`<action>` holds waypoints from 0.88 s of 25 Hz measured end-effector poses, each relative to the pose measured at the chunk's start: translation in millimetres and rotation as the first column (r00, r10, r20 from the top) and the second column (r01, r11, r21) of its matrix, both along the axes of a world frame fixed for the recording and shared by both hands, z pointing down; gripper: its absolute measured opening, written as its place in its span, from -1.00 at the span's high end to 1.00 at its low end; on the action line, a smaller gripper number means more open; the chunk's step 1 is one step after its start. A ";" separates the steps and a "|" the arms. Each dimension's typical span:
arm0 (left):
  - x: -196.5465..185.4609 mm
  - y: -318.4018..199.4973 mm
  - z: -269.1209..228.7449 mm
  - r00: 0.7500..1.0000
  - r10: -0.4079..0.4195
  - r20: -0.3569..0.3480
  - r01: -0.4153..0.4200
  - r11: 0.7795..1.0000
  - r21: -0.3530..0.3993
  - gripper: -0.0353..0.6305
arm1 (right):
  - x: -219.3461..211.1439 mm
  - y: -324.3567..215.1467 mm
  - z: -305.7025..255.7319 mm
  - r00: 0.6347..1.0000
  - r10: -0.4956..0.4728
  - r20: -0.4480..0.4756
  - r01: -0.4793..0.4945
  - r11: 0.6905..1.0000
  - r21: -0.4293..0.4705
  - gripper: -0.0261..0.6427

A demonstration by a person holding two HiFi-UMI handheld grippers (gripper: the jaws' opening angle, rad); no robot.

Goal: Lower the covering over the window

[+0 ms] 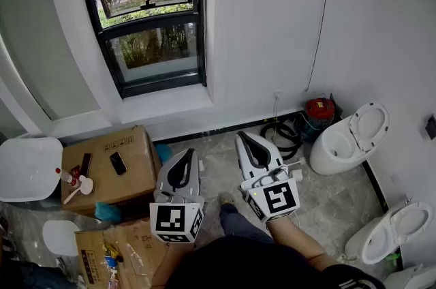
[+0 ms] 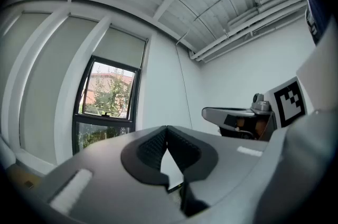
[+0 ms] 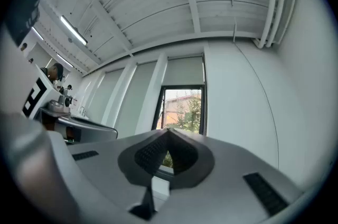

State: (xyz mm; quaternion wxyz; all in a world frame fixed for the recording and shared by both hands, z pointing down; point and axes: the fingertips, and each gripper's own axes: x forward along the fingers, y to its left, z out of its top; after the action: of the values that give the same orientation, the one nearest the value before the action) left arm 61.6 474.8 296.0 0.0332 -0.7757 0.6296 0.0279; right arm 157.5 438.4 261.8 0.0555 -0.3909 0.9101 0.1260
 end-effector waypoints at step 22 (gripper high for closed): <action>-58.3 -299.6 -30.3 0.999 -0.036 0.026 0.035 0.998 0.047 0.61 | -88.3 -321.1 -21.5 0.984 -0.157 0.082 0.156 0.988 0.022 0.88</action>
State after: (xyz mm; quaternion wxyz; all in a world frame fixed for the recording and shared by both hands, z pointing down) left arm 3.4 175.3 265.7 0.0602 -0.7638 0.6418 0.0317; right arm 69.2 117.4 240.3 0.1061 -0.3226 0.9339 0.1118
